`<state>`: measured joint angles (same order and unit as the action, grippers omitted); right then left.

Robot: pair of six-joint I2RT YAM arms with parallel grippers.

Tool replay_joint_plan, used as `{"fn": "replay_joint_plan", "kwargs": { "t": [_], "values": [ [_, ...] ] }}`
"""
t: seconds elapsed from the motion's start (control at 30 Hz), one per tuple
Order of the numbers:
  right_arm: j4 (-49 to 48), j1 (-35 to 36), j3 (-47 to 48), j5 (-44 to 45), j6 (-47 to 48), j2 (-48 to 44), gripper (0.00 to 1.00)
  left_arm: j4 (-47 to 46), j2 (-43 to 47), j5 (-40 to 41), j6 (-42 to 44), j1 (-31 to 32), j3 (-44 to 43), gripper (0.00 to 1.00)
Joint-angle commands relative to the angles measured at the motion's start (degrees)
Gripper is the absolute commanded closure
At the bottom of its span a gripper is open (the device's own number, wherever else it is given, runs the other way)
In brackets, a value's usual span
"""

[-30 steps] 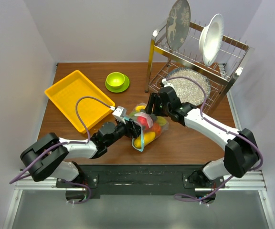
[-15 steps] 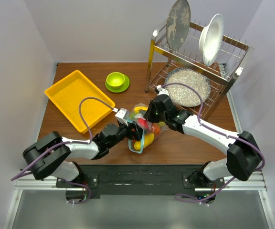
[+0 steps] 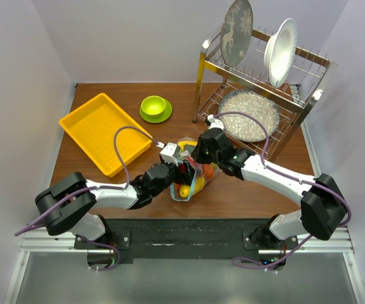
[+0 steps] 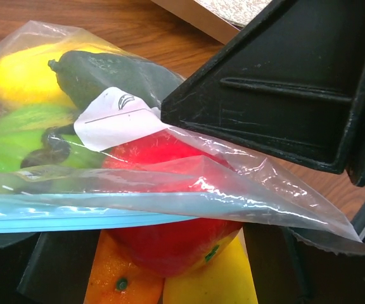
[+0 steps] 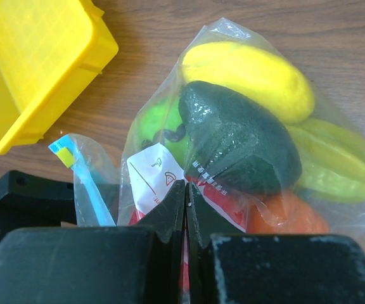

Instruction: Open the zip-top bag and remove the fake food

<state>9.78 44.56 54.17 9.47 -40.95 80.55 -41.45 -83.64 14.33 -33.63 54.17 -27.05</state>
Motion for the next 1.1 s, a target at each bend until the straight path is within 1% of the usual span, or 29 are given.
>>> {"fn": "replay_joint_plan", "kwargs": {
  "t": [0.0, 0.03, 0.17, 0.3, 0.43, 0.5, 0.63, 0.93, 1.07],
  "values": [
    [5.4, 1.3, -0.9, 1.4, 1.4, -2.2, 1.00, -0.3, 1.1, 6.2, 0.4, -0.6, -1.8, 0.40],
    [5.6, 1.1, -0.7, 2.1, 1.7, -2.4, 1.00, -0.1, 1.5, 5.9, 0.3, -0.6, -1.6, 0.49],
    [5.5, -0.9, 0.0, 3.6, 2.1, -2.2, 1.00, 0.5, 4.3, 3.6, -1.0, -0.6, 0.3, 0.60],
    [4.5, -2.5, 0.1, 4.4, 2.0, -1.8, 1.00, 2.3, 7.7, 2.8, -1.6, -0.6, 1.7, 0.61],
    [3.3, -2.7, 0.3, 4.3, 1.9, -1.5, 0.96, 7.2, 10.8, 2.4, -1.8, -0.6, 2.0, 0.62],
    [3.0, -2.8, 0.3, 4.8, 1.8, -1.3, 0.96, 10.5, 12.3, 2.5, -2.0, -0.6, 1.8, 0.63],
    [3.3, -3.0, 0.8, 5.9, 2.3, -0.7, 1.00, 16.0, 15.7, 3.6, -2.9, -0.6, 2.1, 0.64],
    [3.8, -3.2, 1.4, 8.3, 2.5, -0.8, 1.00, 23.3, 21.2, 3.2, -5.8, -0.6, 3.5, 0.65],
    [5.1, -3.3, 1.5, 10.6, 3.0, -1.5, 1.00, 28.7, 24.7, 4.7, -7.7, -0.6, 3.5, 0.65]
  ]
}}
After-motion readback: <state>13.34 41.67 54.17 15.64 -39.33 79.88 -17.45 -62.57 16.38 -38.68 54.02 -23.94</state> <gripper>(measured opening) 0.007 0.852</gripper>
